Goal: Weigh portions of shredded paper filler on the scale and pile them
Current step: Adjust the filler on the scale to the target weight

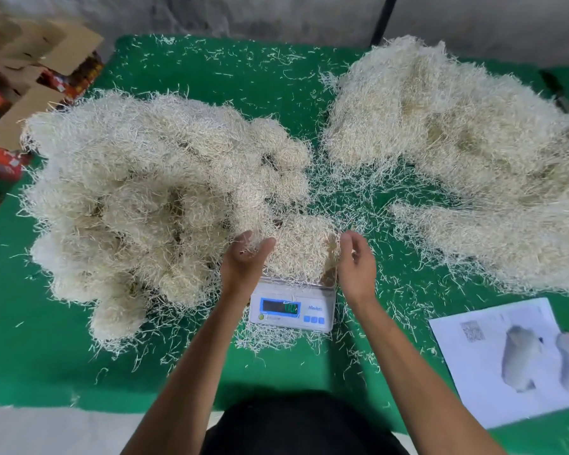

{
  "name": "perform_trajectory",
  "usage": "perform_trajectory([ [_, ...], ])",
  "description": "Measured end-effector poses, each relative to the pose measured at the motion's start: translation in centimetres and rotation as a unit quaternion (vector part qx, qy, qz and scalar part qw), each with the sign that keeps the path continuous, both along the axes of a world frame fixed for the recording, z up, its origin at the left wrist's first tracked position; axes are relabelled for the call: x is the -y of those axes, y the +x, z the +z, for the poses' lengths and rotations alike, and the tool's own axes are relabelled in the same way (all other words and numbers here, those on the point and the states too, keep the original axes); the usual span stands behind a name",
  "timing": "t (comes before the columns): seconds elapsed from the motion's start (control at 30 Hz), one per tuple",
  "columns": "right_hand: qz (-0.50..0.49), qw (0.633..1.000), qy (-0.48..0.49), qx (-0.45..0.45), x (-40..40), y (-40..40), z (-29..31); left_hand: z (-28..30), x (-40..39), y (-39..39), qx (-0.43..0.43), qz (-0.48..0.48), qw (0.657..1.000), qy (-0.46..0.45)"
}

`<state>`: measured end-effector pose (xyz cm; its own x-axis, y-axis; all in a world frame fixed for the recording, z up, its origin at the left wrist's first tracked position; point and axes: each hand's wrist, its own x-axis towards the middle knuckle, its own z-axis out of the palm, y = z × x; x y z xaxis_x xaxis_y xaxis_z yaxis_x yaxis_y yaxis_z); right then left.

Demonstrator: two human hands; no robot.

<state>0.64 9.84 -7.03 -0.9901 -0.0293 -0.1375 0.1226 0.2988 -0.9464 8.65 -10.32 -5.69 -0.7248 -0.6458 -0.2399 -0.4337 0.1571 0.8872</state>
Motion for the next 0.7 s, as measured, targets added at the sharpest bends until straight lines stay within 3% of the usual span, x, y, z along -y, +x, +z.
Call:
perform_trajectory([
  [0.13, 0.002, 0.999, -0.039, 0.001, -0.3, 0.6, 0.4, 0.2, -0.3, 0.7, -0.017, 0.013, 0.999, -0.038],
  [0.43, -0.016, 1.000, -0.012, -0.015, -1.1, 1.1, 0.0, 0.8, 0.1, 2.3, -0.095, 0.056, 0.991, -0.073],
  [0.7, -0.025, 0.999, -0.025, -0.004, -1.1, 1.6, -0.1, 1.0, 0.4, 2.2, -0.114, 0.072, 0.986, -0.093],
])
